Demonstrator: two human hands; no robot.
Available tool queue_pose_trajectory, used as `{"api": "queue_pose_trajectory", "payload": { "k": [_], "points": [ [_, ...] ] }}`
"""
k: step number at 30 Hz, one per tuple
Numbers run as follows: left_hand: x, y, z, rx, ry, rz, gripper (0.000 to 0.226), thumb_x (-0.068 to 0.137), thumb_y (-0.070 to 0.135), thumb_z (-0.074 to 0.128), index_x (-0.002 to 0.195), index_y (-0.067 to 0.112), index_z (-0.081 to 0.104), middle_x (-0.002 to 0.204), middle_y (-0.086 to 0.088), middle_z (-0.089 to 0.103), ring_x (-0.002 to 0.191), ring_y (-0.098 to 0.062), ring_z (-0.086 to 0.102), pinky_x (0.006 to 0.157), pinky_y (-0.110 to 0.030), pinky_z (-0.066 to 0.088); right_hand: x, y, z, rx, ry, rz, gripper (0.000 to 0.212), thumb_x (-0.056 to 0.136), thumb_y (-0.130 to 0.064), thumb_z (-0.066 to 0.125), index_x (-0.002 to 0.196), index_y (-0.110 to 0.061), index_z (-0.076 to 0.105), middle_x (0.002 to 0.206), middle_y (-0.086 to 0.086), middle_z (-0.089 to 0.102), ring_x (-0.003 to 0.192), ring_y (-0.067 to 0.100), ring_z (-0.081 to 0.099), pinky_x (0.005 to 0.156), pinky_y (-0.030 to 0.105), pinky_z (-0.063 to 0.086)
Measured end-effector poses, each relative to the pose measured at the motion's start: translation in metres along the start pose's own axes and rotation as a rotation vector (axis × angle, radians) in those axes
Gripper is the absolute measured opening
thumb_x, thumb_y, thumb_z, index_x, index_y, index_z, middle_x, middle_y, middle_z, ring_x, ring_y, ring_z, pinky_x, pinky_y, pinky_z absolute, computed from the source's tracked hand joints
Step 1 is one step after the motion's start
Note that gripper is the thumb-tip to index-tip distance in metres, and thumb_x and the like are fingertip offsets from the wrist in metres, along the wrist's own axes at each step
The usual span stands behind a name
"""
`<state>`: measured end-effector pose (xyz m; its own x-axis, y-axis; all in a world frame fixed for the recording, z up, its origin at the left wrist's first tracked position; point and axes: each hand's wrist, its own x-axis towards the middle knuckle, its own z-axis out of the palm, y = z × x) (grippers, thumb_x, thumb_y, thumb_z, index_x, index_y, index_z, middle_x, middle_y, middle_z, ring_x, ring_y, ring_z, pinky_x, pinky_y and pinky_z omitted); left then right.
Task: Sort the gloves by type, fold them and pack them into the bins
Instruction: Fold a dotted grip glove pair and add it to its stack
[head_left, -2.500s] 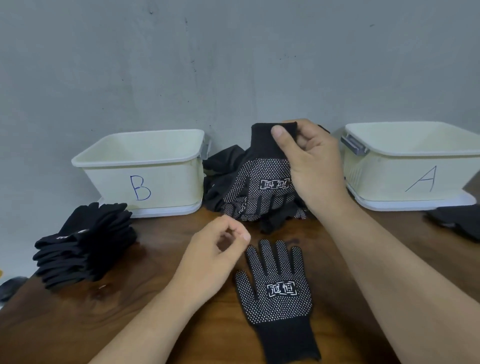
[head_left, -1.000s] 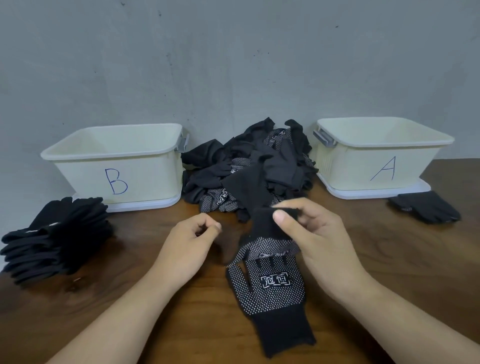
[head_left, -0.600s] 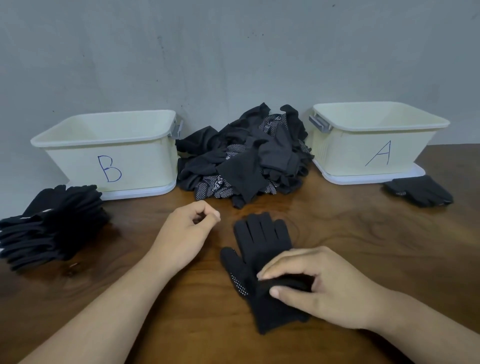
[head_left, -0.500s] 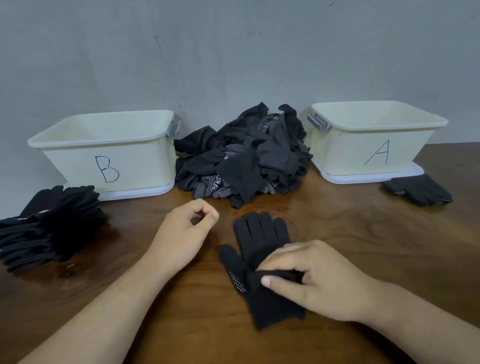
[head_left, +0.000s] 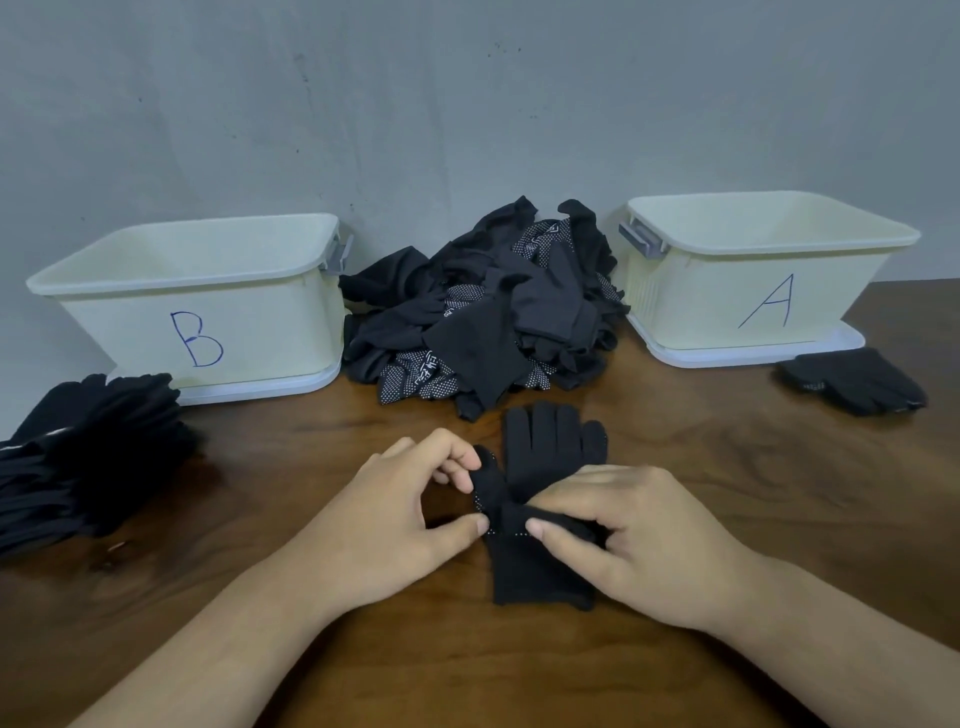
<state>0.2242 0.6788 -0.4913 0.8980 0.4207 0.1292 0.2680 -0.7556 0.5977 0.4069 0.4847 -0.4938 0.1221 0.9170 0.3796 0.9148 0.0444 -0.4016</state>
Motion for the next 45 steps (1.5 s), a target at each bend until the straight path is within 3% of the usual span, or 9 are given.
{"api": "queue_pose_trajectory", "payload": {
  "k": [5, 8, 15, 21, 28, 31, 35, 40, 45],
  "points": [
    [-0.001, 0.003, 0.0, 0.042, -0.002, -0.004, 0.041, 0.086, 0.051, 0.079, 0.117, 0.051, 0.053, 0.123, 0.038, 0.048, 0.124, 0.006, 0.046, 0.106, -0.028, 0.043, -0.001, -0.005, -0.004, -0.037, 0.081, -0.038, 0.022, 0.108, -0.036, 0.062, 0.116, -0.027, 0.08, 0.111, -0.02, 0.077, 0.1, -0.002, 0.069, 0.088, 0.023, 0.055],
    [0.0, 0.007, 0.001, 0.056, -0.008, -0.013, 0.041, 0.087, 0.049, 0.078, 0.119, 0.05, 0.052, 0.127, 0.04, 0.044, 0.123, 0.008, 0.044, 0.105, -0.027, 0.042, -0.002, -0.004, -0.001, -0.039, 0.011, -0.032, 0.025, 0.107, -0.041, 0.062, 0.121, -0.03, 0.08, 0.114, -0.021, 0.077, 0.104, -0.003, 0.068, 0.089, 0.024, 0.056],
    [0.0, 0.004, 0.001, 0.081, -0.047, -0.025, 0.049, 0.09, 0.053, 0.074, 0.132, 0.053, 0.049, 0.126, 0.049, 0.032, 0.124, 0.008, 0.037, 0.107, -0.026, 0.039, 0.002, -0.005, -0.007, -0.048, -0.098, -0.044, 0.03, 0.11, -0.046, 0.055, 0.107, -0.03, 0.081, 0.109, -0.024, 0.075, 0.104, -0.006, 0.063, 0.093, 0.02, 0.051],
    [0.003, -0.001, 0.003, 0.107, 0.001, 0.107, 0.046, 0.091, 0.046, 0.075, 0.133, 0.047, 0.056, 0.138, 0.034, 0.046, 0.139, 0.004, 0.035, 0.116, -0.032, 0.038, -0.002, -0.003, -0.005, -0.14, -0.139, -0.08, 0.029, 0.108, -0.048, 0.056, 0.121, -0.034, 0.079, 0.123, -0.022, 0.068, 0.103, -0.002, 0.059, 0.089, 0.023, 0.055],
    [0.004, -0.004, 0.003, 0.117, -0.051, 0.139, 0.028, 0.097, 0.042, 0.072, 0.122, 0.047, 0.063, 0.133, 0.034, 0.053, 0.124, -0.004, 0.053, 0.112, -0.036, 0.039, -0.002, -0.004, -0.002, -0.185, -0.198, -0.142, 0.037, 0.111, -0.05, 0.05, 0.125, -0.031, 0.078, 0.138, -0.016, 0.069, 0.13, 0.003, 0.057, 0.102, 0.03, 0.055],
    [0.004, -0.004, 0.005, 0.072, -0.016, 0.093, 0.04, 0.094, 0.043, 0.075, 0.13, 0.047, 0.058, 0.135, 0.033, 0.05, 0.122, -0.002, 0.054, 0.111, -0.03, 0.041, -0.002, -0.005, -0.002, -0.179, -0.225, -0.122, 0.041, 0.111, -0.055, 0.047, 0.131, -0.034, 0.075, 0.141, -0.017, 0.067, 0.133, 0.0, 0.054, 0.101, 0.027, 0.055],
    [0.002, -0.002, 0.005, 0.017, 0.008, -0.025, 0.054, 0.09, 0.043, 0.079, 0.133, 0.046, 0.049, 0.122, 0.03, 0.051, 0.117, 0.005, 0.049, 0.091, -0.01, 0.042, -0.001, -0.004, -0.006, -0.152, -0.25, -0.1, 0.046, 0.109, -0.063, 0.044, 0.139, -0.037, 0.07, 0.145, -0.02, 0.063, 0.137, -0.003, 0.049, 0.104, 0.025, 0.052],
    [0.002, 0.002, 0.004, 0.045, -0.043, -0.011, 0.049, 0.094, 0.042, 0.074, 0.137, 0.05, 0.05, 0.128, 0.048, 0.041, 0.13, 0.008, 0.041, 0.108, -0.023, 0.04, 0.001, 0.0, -0.006, -0.152, -0.26, -0.094, 0.044, 0.111, -0.056, 0.042, 0.143, -0.038, 0.066, 0.148, -0.022, 0.061, 0.14, -0.004, 0.047, 0.105, 0.033, 0.054],
    [0.004, -0.002, 0.004, 0.083, -0.074, -0.004, 0.05, 0.095, 0.045, 0.068, 0.142, 0.05, 0.05, 0.139, 0.035, 0.048, 0.142, 0.003, 0.035, 0.121, -0.037, 0.036, 0.001, -0.001, -0.008, -0.13, -0.245, -0.076, 0.047, 0.113, -0.055, 0.038, 0.15, -0.036, 0.06, 0.15, -0.021, 0.059, 0.142, -0.004, 0.047, 0.113, 0.03, 0.048]
  ]
}}
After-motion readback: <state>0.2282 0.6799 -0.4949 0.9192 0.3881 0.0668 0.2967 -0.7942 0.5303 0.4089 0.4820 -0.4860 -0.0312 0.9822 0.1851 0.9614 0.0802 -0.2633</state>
